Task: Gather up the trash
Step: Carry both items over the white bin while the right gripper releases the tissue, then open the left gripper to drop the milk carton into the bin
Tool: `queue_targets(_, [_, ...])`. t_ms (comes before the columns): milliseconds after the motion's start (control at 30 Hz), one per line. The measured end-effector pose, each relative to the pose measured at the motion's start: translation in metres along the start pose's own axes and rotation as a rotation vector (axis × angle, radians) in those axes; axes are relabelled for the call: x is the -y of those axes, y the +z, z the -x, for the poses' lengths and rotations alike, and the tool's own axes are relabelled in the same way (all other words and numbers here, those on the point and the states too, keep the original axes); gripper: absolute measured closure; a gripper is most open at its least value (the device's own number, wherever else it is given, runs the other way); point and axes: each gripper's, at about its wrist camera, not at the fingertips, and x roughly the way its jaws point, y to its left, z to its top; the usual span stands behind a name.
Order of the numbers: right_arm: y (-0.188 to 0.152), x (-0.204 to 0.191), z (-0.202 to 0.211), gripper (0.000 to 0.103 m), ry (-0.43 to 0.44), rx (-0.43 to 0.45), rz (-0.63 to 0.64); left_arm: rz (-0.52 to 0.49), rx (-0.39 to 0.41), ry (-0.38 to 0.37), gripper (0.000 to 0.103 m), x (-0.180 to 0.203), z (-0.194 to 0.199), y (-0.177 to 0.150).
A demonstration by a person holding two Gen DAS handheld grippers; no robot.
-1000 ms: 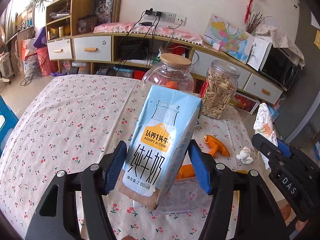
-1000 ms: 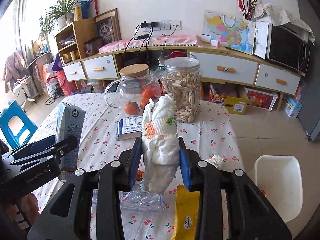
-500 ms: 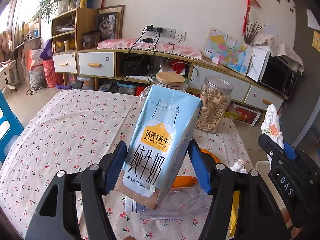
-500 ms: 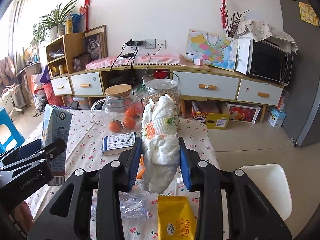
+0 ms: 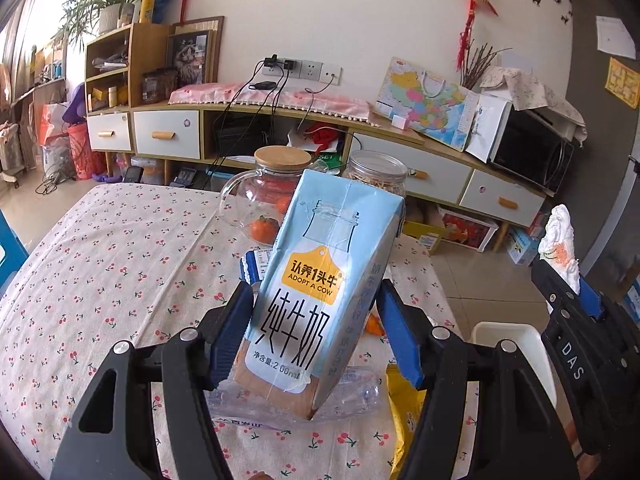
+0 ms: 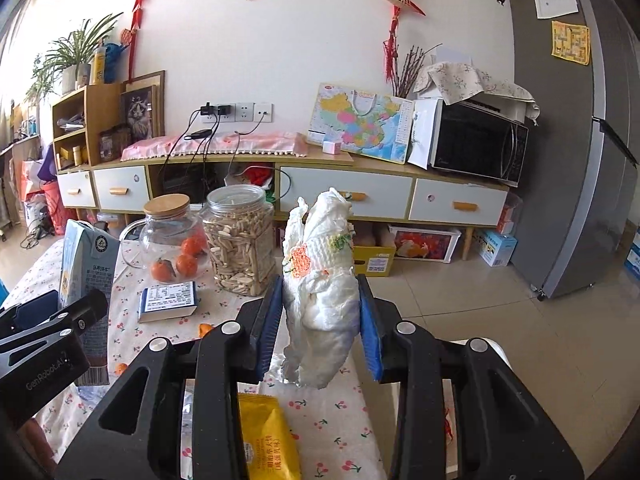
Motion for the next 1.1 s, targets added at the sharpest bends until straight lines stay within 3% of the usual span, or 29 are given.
queue_targets(400, [-0.014, 0.107, -0.017, 0.067, -0.213, -0.103, -0.153, -0.102, -0.017, -0.079, 0.040, 0.077, -0.001, -0.010])
queue_targets(467, [-0.017, 0.128, -0.023, 0.061, -0.218, -0.130, -0.203, -0.126, -0.018, -0.095, 0.040, 0.093, -0.001, -0.010])
queue_targets(533, [-0.021, 0.145, -0.031, 0.040, -0.207, -0.192, -0.242, -0.145, -0.022, -0.116, 0.040, 0.108, -0.002, -0.010])
queue_targets(600, [-0.025, 0.164, -0.032, 0.038, -0.222, -0.209, -0.303, -0.162, -0.030, -0.138, 0.040, 0.123, -0.003, -0.011])
queue_targets(700, [-0.025, 0.188, -0.024, 0.023, -0.253, -0.206, -0.370, -0.184, -0.042, -0.170, 0.040, 0.145, -0.006, -0.011])
queue_targets(900, [-0.022, 0.221, 0.002, 0.008, -0.382, -0.147, -0.403, -0.230, -0.089, -0.244, 0.040, 0.191, -0.014, -0.013])
queue_targets(1100, [-0.018, 0.249, 0.021, 0.007, -0.486, -0.103, -0.408, -0.271, -0.141, -0.297, 0.040, 0.234, -0.026, -0.022])
